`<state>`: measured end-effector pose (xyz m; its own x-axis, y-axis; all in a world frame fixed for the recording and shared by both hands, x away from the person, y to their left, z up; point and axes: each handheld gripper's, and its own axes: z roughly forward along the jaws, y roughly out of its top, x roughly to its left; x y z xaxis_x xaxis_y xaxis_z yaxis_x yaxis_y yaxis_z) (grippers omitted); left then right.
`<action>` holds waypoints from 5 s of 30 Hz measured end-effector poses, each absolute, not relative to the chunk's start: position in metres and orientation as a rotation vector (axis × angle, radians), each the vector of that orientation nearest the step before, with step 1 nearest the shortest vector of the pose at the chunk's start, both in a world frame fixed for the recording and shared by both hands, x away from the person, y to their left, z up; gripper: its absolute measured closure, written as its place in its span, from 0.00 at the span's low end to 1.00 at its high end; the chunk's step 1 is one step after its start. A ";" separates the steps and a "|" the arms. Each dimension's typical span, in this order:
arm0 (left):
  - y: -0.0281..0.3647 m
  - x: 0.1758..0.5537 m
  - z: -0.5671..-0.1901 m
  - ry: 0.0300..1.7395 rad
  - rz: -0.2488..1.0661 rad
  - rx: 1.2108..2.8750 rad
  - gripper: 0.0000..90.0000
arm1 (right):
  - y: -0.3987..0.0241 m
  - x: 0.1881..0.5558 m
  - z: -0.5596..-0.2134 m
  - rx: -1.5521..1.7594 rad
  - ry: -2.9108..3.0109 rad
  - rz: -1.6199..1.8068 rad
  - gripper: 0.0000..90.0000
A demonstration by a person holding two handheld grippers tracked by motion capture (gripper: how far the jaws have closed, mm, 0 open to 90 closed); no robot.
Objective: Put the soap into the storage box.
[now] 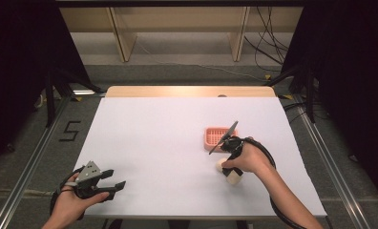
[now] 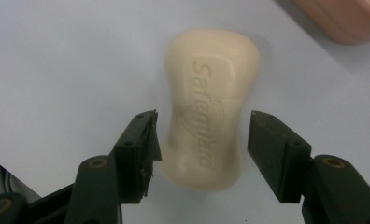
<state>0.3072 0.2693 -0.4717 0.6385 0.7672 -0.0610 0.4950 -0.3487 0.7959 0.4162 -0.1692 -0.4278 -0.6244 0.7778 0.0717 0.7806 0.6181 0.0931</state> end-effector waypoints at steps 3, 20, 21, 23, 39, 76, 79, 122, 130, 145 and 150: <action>0.269 0.307 -0.472 0.983 0.413 2.022 0.37 | -0.168 0.417 -0.430 -1.353 -2.798 -0.170 0.48; 0.268 0.307 -0.473 0.986 0.420 2.001 0.37 | -0.163 0.423 -0.438 -1.378 -2.772 -0.120 0.48; 0.268 0.307 -0.473 0.985 0.419 2.000 0.37 | -0.164 0.424 -0.438 -1.362 -2.779 -0.122 0.48; 0.268 0.307 -0.473 0.987 0.419 2.002 0.37 | -0.163 0.425 -0.439 -1.369 -2.779 -0.120 0.48; 0.269 0.308 -0.473 0.982 0.421 2.006 0.37 | -0.161 0.430 -0.447 -1.340 -2.777 -0.080 0.53; 0.268 0.308 -0.473 0.986 0.406 2.011 0.37 | -0.164 0.423 -0.446 -1.374 -2.755 -0.067 0.56; 0.268 0.308 -0.473 0.984 0.406 2.013 0.37 | -0.167 0.423 -0.447 -1.325 -2.801 -0.099 0.56; 0.268 0.308 -0.473 0.985 0.409 2.014 0.37 | -0.179 0.414 -0.432 -1.460 -2.795 -0.306 0.56; 0.268 0.307 -0.473 0.986 0.409 2.013 0.37 | -0.184 0.413 -0.432 -1.490 -2.793 -0.329 0.56; 0.269 0.308 -0.473 0.981 0.419 2.018 0.37 | -0.190 0.412 -0.429 -1.539 -2.806 -0.430 0.56; 0.269 0.308 -0.473 0.984 0.418 2.016 0.37 | -0.191 0.412 -0.427 -1.557 -2.802 -0.487 0.56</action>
